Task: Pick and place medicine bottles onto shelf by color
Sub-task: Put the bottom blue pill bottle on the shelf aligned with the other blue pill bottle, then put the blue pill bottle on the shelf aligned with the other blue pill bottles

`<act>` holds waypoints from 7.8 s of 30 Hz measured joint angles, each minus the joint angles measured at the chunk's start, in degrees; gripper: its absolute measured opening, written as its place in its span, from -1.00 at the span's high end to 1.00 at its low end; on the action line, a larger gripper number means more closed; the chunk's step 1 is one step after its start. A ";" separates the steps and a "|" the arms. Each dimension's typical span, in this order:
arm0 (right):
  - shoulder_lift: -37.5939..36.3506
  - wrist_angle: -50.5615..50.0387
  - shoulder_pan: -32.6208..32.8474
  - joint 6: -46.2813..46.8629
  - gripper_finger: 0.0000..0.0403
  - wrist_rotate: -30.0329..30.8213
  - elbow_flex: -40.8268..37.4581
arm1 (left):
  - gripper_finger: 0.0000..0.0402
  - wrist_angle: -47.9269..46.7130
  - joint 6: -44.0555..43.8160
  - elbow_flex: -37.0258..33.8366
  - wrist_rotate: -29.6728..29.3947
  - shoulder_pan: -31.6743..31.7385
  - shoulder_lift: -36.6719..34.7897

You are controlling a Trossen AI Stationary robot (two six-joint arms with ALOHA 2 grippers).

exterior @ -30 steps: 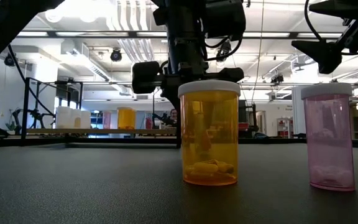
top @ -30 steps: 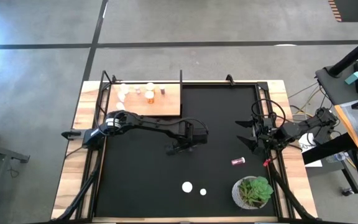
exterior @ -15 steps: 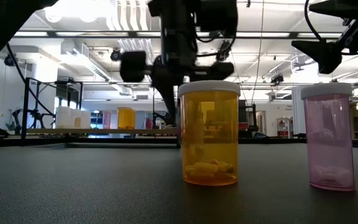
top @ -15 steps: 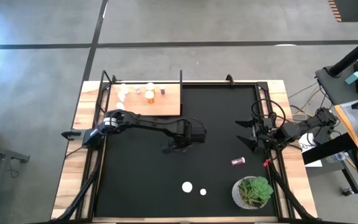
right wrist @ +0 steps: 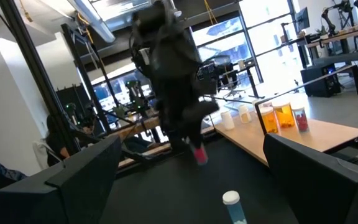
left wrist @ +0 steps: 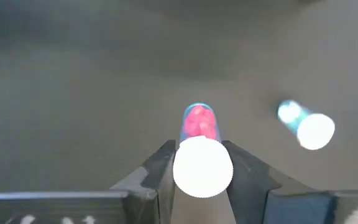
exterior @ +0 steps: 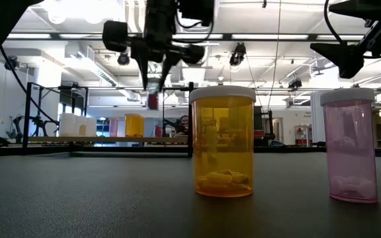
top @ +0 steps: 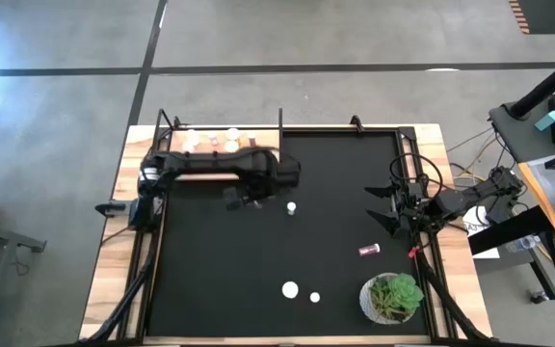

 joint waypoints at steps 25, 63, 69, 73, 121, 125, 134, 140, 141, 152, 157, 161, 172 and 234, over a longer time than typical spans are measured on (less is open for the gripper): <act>0.00 -0.01 0.00 0.00 -0.91 0.02 0.00 | 0.47 2.92 -9.79 -1.02 -6.02 19.48 -2.93; 0.00 0.01 0.00 0.00 -0.91 0.02 0.00 | 0.46 21.14 -5.97 -12.77 -2.74 27.37 -0.19; 0.00 -0.02 0.02 -0.02 -0.91 0.02 0.00 | 0.46 21.79 -5.96 -12.66 -3.16 27.78 -0.19; 0.00 -0.01 0.00 0.00 -0.91 0.02 0.00 | 0.46 21.99 -5.95 -12.66 -3.70 28.24 -0.19; 0.00 0.02 0.01 0.00 -0.91 0.01 0.00 | -0.70 19.50 10.73 -10.25 -7.27 23.50 -11.50; 0.00 0.03 0.00 0.00 -0.91 0.02 0.00 | -0.70 19.30 10.84 -10.29 -8.79 18.46 -12.53; 0.00 0.01 0.00 -0.01 -0.91 0.02 0.00 | -0.70 23.02 11.10 -10.56 -11.80 5.21 -11.26; 0.00 -0.02 0.00 0.00 -0.91 0.02 0.00 | -0.70 28.67 11.48 -10.99 -14.38 -0.69 -5.39; 0.00 -0.01 0.01 0.00 -0.91 0.02 0.00 | -0.70 29.43 11.90 -10.99 -14.09 -1.21 -4.07; 0.00 -0.02 0.02 0.00 -0.91 0.02 0.00 | -0.70 32.47 11.90 -10.49 -9.41 -2.21 6.81; 0.00 0.02 0.02 0.00 -0.91 0.02 0.00 | -0.70 36.44 11.87 -10.49 -8.18 -2.26 8.00; 0.00 0.02 0.00 0.00 -0.91 0.02 0.00 | -0.70 36.79 11.87 -10.49 -8.14 -2.25 8.05; 0.00 0.02 0.00 0.00 -0.91 0.02 0.00 | -0.58 35.88 7.85 -10.87 -7.77 -2.46 8.03; 0.00 -0.02 0.02 0.00 -0.91 0.02 0.00 | 0.53 6.88 7.88 -11.35 -10.88 8.59 -8.49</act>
